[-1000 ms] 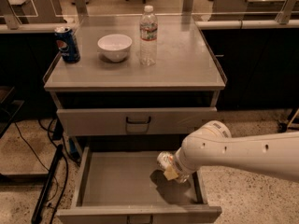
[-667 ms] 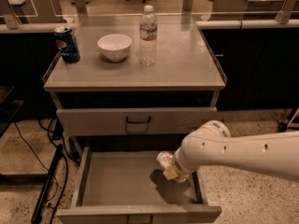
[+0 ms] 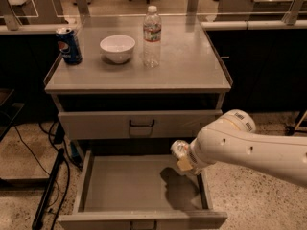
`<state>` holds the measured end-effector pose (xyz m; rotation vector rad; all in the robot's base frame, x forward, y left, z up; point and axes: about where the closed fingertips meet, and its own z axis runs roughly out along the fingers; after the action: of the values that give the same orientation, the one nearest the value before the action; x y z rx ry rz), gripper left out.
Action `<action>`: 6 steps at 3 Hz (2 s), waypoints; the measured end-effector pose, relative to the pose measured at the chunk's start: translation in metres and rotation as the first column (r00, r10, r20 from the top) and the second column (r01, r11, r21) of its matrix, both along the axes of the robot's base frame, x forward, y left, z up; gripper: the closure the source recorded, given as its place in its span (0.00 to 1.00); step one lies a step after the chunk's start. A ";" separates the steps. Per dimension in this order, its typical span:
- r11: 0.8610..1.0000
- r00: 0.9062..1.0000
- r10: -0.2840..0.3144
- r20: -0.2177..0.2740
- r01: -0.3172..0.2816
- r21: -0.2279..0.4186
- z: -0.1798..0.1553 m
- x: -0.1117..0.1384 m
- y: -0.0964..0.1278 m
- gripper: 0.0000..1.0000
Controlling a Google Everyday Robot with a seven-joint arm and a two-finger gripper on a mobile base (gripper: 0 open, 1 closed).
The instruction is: Pick 7up can from middle drawer and place on counter
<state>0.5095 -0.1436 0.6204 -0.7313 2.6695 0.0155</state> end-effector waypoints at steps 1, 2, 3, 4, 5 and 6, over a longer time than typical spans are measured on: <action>0.999 0.998 -0.037 0.057 0.038 -0.031 0.046 0.007 -0.013 1.00; 0.999 0.997 -0.037 0.060 0.039 -0.034 0.049 0.007 -0.014 1.00; 0.998 0.995 -0.040 0.091 0.044 -0.042 0.067 0.013 -0.016 1.00; 0.996 0.985 -0.054 0.164 0.065 -0.064 0.116 0.026 -0.029 1.00; 0.993 0.970 -0.068 0.233 0.088 -0.075 0.161 0.039 -0.038 1.00; 0.993 0.969 -0.069 0.237 0.089 -0.073 0.163 0.040 -0.038 1.00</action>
Offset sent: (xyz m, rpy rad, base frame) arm 0.0067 -0.0117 0.0409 -0.0288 -0.0505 -0.0336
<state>0.5495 -0.1816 0.7837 -0.6102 2.4824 -0.1926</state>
